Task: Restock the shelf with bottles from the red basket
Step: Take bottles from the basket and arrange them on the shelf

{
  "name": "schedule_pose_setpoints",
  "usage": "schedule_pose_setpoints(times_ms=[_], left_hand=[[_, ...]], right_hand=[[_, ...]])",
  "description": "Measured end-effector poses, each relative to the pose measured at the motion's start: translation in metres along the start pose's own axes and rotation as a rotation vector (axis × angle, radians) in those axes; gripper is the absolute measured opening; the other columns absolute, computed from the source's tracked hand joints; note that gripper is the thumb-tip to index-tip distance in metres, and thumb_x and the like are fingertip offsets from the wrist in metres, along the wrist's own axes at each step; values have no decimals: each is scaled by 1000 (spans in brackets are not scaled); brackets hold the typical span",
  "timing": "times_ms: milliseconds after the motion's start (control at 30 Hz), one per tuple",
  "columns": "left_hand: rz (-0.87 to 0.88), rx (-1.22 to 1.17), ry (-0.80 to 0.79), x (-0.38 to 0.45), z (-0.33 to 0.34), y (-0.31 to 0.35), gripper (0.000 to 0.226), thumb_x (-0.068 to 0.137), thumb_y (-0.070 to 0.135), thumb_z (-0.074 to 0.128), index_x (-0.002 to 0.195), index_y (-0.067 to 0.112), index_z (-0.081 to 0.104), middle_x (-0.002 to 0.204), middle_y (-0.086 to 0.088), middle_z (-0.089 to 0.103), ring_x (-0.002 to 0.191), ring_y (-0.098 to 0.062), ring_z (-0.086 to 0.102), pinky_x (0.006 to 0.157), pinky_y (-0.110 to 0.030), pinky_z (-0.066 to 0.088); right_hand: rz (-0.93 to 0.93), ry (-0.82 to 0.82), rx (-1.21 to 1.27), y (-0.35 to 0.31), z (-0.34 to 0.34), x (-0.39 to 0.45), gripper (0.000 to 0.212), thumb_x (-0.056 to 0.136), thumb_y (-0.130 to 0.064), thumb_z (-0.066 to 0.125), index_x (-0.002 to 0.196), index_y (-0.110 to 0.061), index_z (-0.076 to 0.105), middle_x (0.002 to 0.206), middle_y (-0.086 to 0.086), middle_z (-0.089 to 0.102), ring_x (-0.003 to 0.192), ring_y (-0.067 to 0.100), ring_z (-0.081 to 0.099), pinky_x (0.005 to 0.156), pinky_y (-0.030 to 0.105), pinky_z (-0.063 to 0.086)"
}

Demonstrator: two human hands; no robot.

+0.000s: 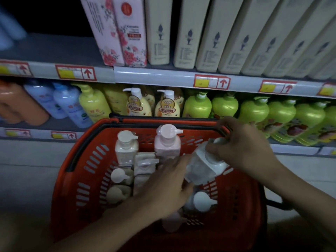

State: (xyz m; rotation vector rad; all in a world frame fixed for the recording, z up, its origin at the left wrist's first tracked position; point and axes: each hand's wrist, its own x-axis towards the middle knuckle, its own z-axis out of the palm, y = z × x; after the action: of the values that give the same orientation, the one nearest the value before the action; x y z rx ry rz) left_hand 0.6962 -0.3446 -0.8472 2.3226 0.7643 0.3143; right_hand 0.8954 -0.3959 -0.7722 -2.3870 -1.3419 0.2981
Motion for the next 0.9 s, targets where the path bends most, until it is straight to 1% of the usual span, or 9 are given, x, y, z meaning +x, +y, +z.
schedule_pose_setpoints(times_ms=[67, 200, 300, 367, 433, 567, 667, 767, 900], left_hand=[[37, -65, 8, 5, 7, 5, 72, 89, 38, 67, 150, 35, 29, 139, 10, 52, 126, -11, 53, 94, -40, 53], [79, -162, 105, 8, 14, 12, 92, 87, 53, 68, 155, 46, 6, 162, 19, 25, 147, 1, 27, 112, -30, 40], [44, -6, 157, 4, 25, 16, 112, 86, 65, 61, 157, 37, -19, 169, 18, -12, 154, -1, -11, 121, -27, 13], [-14, 9, 206, 1, 34, 22, 121, 81, 70, 62, 155, 34, -27, 167, 18, -21, 154, -4, -16, 123, -29, 6], [-59, -25, 337, 3, 36, 27, 119, 81, 69, 63, 158, 33, -19, 168, 20, -13, 156, -5, -7, 124, -33, 13], [-24, -184, 553, 13, 17, 24, 104, 78, 44, 72, 158, 46, 6, 161, 33, 12, 153, -8, 20, 117, -53, 36], [15, -573, 405, 14, -5, 18, 100, 71, 30, 82, 150, 54, 25, 148, 21, 44, 135, -14, 51, 100, -50, 54], [25, -785, 304, 18, -24, 28, 93, 68, 19, 85, 134, 61, 34, 124, 22, 60, 114, -8, 65, 81, -29, 60], [14, -872, 262, 31, -53, 47, 87, 63, 16, 82, 133, 45, 40, 119, 9, 68, 108, -11, 69, 80, -33, 62]], right_hand=[[48, 31, 88, -9, -16, -1, 61, 52, -67, 65, 102, -34, 65, 69, -2, 74, 68, 21, 71, 60, 35, 54], [178, -7, 369, -17, -45, 1, 35, 67, -38, 83, 94, -26, 65, 55, 7, 72, 43, 26, 69, 54, 44, 62], [217, -18, 499, -29, -53, -2, 35, 67, -31, 85, 93, -21, 64, 47, 7, 66, 32, 27, 61, 35, 29, 47], [229, -1, 578, -37, -52, -3, 34, 68, -26, 84, 92, -10, 66, 40, 5, 59, 26, 23, 52, 31, 19, 35], [223, 4, 658, -45, -50, -2, 33, 70, -25, 82, 90, -4, 66, 39, 7, 57, 23, 22, 47, 31, 16, 30], [183, -21, 805, -55, -51, -5, 33, 75, -34, 82, 88, -8, 66, 45, 18, 60, 28, 23, 46, 34, 20, 33], [56, 16, 889, -54, -56, -9, 43, 79, -57, 74, 81, -14, 69, 54, 10, 58, 35, 21, 47, 37, 22, 34], [49, 11, 1144, -49, -56, -14, 52, 86, -63, 62, 83, -12, 66, 59, 16, 55, 36, 27, 46, 40, 24, 37], [-120, 269, 923, -41, -37, -29, 56, 82, -81, 56, 102, -29, 66, 75, -4, 64, 64, 7, 61, 58, 16, 48]])
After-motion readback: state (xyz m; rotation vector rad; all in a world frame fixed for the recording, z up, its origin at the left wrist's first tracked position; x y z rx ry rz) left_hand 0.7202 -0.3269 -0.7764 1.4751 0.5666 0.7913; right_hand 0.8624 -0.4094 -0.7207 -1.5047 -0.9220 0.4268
